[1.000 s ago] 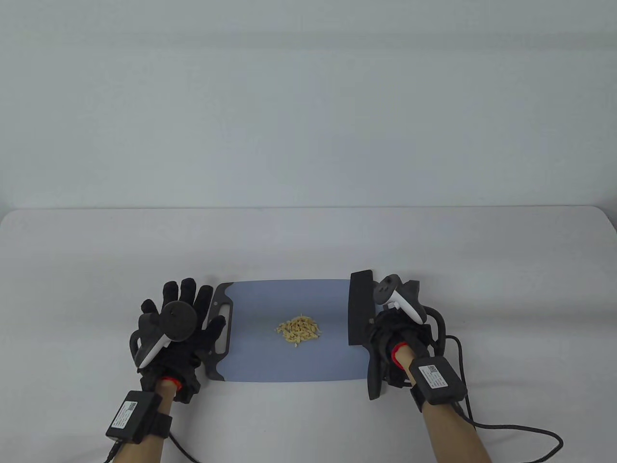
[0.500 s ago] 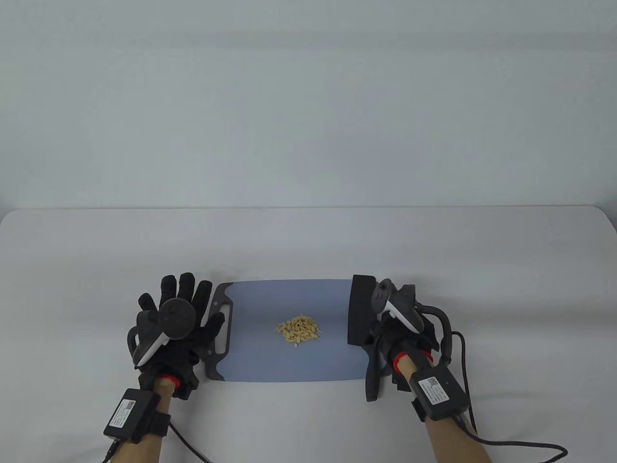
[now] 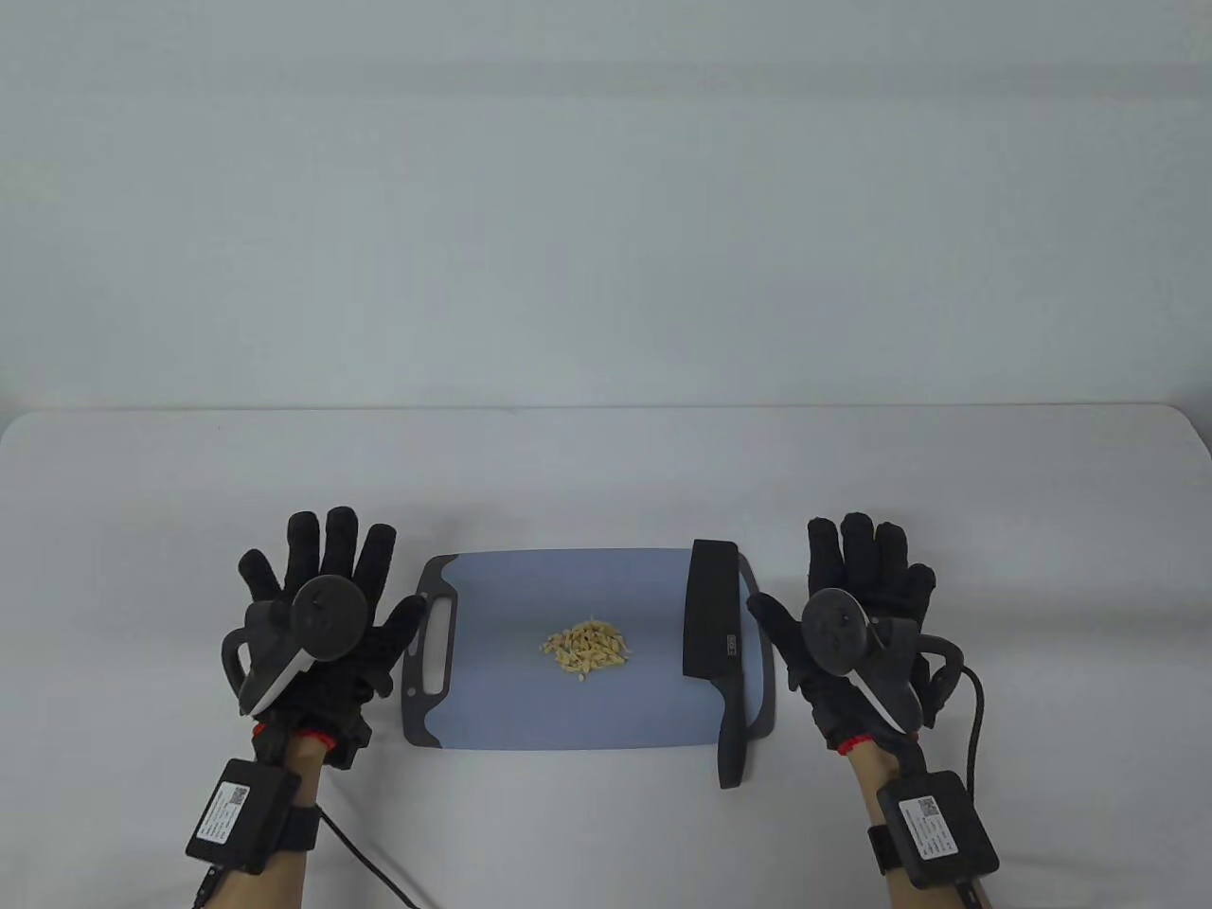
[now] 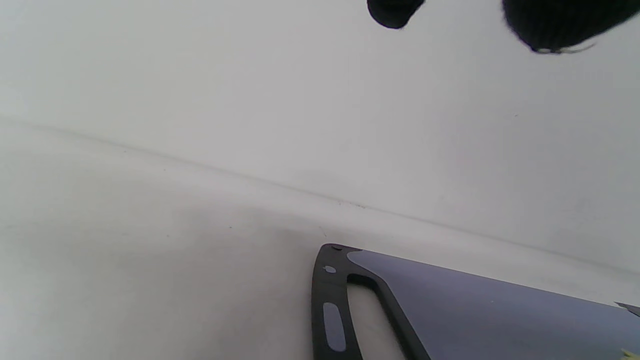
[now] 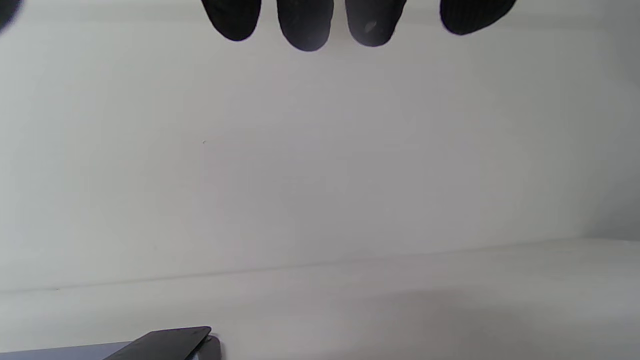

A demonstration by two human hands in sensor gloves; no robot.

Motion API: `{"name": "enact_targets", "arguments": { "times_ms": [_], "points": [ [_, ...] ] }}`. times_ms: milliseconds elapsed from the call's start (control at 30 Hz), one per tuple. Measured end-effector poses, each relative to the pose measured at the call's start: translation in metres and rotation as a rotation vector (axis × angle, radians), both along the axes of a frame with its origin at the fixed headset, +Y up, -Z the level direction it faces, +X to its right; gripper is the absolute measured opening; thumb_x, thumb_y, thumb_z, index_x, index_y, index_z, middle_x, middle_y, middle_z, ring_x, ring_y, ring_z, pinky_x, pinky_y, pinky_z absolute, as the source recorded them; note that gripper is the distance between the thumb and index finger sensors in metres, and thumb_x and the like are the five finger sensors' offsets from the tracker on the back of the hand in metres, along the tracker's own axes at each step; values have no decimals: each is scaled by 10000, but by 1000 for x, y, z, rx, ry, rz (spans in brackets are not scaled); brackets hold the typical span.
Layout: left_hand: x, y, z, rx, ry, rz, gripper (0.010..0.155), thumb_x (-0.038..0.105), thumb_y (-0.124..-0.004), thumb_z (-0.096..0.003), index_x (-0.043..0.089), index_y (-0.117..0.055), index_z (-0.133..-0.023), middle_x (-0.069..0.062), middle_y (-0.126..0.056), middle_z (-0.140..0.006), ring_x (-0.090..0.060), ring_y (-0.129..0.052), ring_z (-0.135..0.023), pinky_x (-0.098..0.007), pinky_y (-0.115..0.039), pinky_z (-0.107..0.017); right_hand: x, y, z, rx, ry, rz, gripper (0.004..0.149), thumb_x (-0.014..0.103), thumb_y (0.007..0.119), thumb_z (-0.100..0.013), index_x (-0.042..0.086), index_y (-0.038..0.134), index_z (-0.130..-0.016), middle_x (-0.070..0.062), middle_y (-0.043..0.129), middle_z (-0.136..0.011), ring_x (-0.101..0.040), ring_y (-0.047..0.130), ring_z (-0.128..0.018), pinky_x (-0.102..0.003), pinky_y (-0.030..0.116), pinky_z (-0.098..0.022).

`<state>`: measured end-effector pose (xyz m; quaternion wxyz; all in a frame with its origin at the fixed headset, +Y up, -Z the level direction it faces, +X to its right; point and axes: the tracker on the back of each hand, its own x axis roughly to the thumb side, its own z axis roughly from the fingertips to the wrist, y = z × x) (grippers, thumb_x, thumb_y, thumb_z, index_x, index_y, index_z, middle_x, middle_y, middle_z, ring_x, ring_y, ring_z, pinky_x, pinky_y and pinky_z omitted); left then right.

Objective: Chop plasticine discs into granules with repetitive downward strikes

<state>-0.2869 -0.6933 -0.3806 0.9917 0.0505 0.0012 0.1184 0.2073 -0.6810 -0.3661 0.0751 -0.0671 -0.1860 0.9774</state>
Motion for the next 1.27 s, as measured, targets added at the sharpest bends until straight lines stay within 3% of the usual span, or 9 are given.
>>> {"name": "enact_targets", "arguments": {
  "times_ms": [233,1267],
  "points": [
    [2,-5,-1,-10,2,-19,850,836,-600,-357,526,-373,-1115,148,-175,-1239,-245,-85,-1219,-694,-48,-774,4,-9,-5,-67,4,4,986,902,570,-280,404,284,-1082,-49,252,-1209,-421,287,-1107,-749,394,-717],
    [1,-8,1,-16,4,-23,845,833,-594,-361,522,-375,-1115,144,-178,-1237,-253,-92,-1217,-698,-64,-772,-8,-12,-9,-99,37,88,956,908,557,-284,451,285,-1079,-34,202,-1212,-405,212,-1110,-748,343,-717]
  ]
}}
